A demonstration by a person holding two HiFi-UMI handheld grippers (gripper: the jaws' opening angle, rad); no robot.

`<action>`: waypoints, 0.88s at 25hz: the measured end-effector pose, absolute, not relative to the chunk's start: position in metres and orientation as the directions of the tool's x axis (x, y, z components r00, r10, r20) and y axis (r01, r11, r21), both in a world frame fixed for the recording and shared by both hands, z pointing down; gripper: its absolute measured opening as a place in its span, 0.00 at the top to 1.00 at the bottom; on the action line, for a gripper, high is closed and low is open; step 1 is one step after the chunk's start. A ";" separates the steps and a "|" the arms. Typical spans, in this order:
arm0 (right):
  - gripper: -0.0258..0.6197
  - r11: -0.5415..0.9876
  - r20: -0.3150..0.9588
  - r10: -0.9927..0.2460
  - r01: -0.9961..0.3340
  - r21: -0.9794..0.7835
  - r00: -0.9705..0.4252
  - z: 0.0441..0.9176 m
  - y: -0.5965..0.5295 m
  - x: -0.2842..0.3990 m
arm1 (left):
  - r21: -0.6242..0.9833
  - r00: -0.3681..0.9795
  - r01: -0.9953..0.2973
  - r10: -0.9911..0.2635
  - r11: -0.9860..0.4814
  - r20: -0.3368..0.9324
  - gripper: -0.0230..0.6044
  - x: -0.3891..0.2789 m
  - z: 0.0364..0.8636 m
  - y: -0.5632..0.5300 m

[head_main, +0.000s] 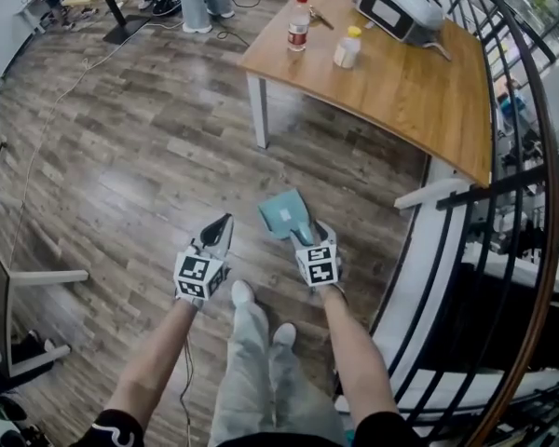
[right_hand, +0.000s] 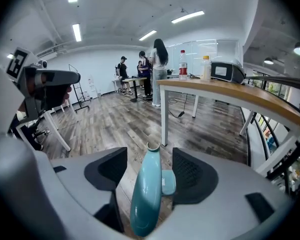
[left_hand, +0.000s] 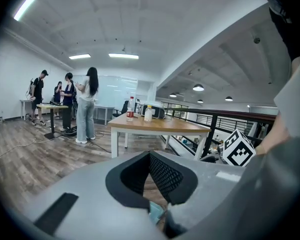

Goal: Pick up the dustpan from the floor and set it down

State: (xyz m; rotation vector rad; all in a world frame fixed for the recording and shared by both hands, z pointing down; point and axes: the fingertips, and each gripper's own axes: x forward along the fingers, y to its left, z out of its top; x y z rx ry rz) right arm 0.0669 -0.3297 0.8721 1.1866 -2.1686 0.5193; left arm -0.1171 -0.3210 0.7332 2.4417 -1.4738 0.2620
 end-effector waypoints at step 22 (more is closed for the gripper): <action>0.82 0.475 0.739 -0.607 -0.879 0.043 -0.292 0.921 -0.346 0.079 | 0.171 0.439 -0.899 -0.832 -0.404 0.339 0.97 -0.136 0.771 -0.337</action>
